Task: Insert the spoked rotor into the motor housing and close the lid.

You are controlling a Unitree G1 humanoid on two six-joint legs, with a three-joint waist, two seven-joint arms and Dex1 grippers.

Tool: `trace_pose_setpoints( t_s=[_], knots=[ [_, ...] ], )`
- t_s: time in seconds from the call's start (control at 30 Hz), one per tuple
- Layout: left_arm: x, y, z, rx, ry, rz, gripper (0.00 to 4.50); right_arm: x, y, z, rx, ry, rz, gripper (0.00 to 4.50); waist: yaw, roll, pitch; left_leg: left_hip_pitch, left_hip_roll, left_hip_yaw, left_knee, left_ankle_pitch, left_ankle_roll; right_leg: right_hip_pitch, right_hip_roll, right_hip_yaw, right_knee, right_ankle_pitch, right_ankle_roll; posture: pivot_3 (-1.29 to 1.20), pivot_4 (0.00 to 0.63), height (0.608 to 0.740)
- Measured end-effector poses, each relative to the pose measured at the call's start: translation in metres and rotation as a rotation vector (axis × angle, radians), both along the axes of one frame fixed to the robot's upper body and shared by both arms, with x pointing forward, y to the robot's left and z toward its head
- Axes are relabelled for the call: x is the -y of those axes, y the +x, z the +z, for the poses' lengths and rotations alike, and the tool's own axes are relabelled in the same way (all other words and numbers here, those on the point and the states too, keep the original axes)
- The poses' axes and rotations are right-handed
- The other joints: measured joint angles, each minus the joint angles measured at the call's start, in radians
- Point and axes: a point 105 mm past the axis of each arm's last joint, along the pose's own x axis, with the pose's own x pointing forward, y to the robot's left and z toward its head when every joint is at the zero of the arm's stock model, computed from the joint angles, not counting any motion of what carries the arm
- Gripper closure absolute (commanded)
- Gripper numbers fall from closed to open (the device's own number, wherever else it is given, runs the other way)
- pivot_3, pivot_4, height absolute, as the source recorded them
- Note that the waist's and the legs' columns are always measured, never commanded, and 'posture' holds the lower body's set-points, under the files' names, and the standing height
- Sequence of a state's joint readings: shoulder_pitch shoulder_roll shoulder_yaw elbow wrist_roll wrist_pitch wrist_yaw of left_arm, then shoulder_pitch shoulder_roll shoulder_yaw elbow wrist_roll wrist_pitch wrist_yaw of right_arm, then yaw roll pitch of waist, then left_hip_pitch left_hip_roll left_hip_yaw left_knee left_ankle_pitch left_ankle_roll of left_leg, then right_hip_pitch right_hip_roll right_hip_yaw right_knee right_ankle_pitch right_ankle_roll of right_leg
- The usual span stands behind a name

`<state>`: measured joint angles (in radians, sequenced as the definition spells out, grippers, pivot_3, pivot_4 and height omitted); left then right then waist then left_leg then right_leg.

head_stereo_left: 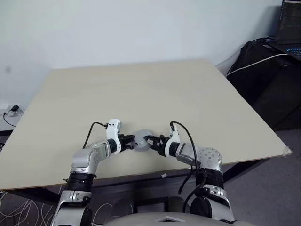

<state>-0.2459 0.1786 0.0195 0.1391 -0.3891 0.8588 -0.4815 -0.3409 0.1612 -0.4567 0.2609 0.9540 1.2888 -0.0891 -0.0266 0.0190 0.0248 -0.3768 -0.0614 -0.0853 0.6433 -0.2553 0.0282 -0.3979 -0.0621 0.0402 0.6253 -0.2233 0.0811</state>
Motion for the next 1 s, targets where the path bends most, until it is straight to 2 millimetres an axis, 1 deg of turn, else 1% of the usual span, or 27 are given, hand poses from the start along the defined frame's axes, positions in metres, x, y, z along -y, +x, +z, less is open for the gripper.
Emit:
trace_pose_setpoints(
  t_s=[0.5,0.7,0.8,0.83,0.93,1.0],
  knots=[
    [0.001,-0.002,0.0,0.003,-0.016,0.013,4.5,0.0,-0.003,0.001,0.006,-0.009,0.005,2.41,0.002,0.0,0.0,0.0,0.0,0.0,-0.001,0.0,0.0,0.0,0.0,0.0,0.0,0.0,0.0,0.0,0.0,0.74],
    [-0.002,-0.009,0.003,0.013,-0.061,0.066,4.5,0.0,-0.003,0.002,0.01,0.001,-0.001,2.41,0.0,0.0,0.002,-0.002,0.0,0.0,-0.005,0.001,0.001,-0.003,-0.001,0.0,0.0,0.0,-0.001,0.0,0.0,0.74],
    [-0.003,-0.014,0.005,0.021,-0.097,0.095,4.5,0.001,-0.003,0.003,0.012,0.009,-0.006,2.41,0.0,-0.001,0.004,-0.003,0.0,0.001,-0.007,0.001,0.001,-0.003,-0.001,0.001,0.0,0.002,-0.006,0.0,0.0,0.74],
    [-0.004,-0.014,0.008,0.031,-0.113,0.106,4.5,0.001,-0.002,0.003,0.013,0.013,-0.009,2.41,0.0,-0.001,0.004,-0.004,0.0,0.001,-0.007,0.001,0.001,-0.003,-0.001,0.001,0.0,0.002,-0.006,0.0,0.0,0.74],
    [0.007,-0.011,0.037,0.125,-0.259,0.132,4.5,0.001,-0.003,0.004,0.013,0.016,-0.009,2.41,0.001,-0.003,0.006,-0.005,0.0,0.001,-0.008,0.001,0.001,-0.004,-0.001,0.001,-0.001,0.002,-0.006,0.0,0.0,0.74],
    [0.012,-0.013,0.055,0.173,-0.39,0.18,4.5,0.001,-0.003,0.004,0.014,0.019,-0.009,2.41,-0.001,-0.003,0.006,-0.005,0.0,0.003,-0.008,0.001,0.001,-0.004,-0.001,0.002,-0.001,0.002,-0.006,0.0,0.0,0.74]
  ],
)
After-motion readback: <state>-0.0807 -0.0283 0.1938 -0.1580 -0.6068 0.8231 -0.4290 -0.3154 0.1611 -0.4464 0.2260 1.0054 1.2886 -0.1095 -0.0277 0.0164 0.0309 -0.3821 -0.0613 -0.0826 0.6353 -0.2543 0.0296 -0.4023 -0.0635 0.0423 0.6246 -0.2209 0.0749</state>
